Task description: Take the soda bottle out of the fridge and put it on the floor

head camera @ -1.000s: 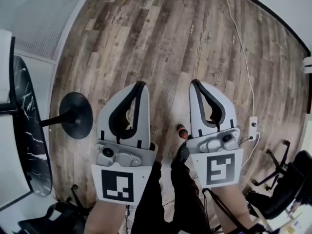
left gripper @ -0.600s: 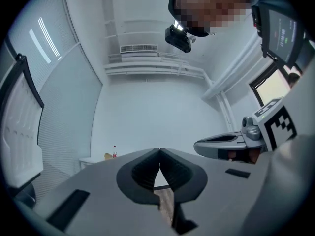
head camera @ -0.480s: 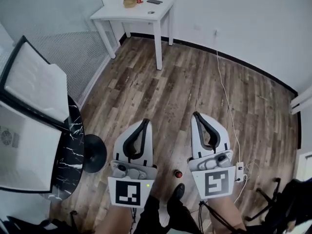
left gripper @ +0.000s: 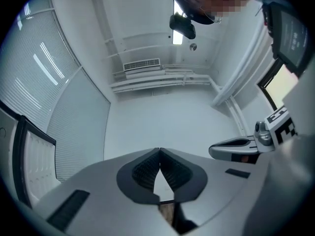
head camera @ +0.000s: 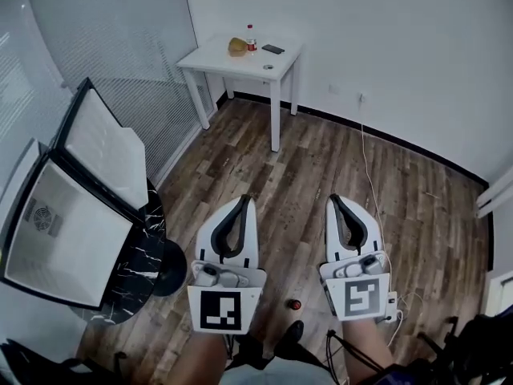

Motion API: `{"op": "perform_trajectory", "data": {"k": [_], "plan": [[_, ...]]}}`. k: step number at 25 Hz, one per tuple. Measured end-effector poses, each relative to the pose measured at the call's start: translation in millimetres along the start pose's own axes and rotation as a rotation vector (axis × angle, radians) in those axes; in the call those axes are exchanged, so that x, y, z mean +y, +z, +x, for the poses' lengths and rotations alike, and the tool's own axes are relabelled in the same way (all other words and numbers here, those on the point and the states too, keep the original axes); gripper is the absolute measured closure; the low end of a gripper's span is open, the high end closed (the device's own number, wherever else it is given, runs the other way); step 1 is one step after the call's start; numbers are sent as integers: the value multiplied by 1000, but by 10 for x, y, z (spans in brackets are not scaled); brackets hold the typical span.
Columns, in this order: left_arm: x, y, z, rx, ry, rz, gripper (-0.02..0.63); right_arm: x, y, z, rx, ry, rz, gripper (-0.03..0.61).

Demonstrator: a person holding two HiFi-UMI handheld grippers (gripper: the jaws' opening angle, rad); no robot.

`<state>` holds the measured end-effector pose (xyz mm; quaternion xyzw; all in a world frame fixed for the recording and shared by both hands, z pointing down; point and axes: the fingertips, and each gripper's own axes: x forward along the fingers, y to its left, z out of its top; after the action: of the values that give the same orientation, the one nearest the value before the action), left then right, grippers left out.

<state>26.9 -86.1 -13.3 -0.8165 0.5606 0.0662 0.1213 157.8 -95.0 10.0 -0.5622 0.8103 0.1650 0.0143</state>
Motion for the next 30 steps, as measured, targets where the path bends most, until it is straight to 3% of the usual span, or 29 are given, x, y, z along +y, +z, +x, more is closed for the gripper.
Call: {"op": "perform_trajectory", "data": {"k": [9, 30], "plan": [[36, 159, -88, -11, 9, -3, 602, 100, 335, 34, -48, 20, -13, 566], [131, 465, -207, -60, 47, 5, 603, 261, 642, -7, -91, 36, -12, 568]]}}
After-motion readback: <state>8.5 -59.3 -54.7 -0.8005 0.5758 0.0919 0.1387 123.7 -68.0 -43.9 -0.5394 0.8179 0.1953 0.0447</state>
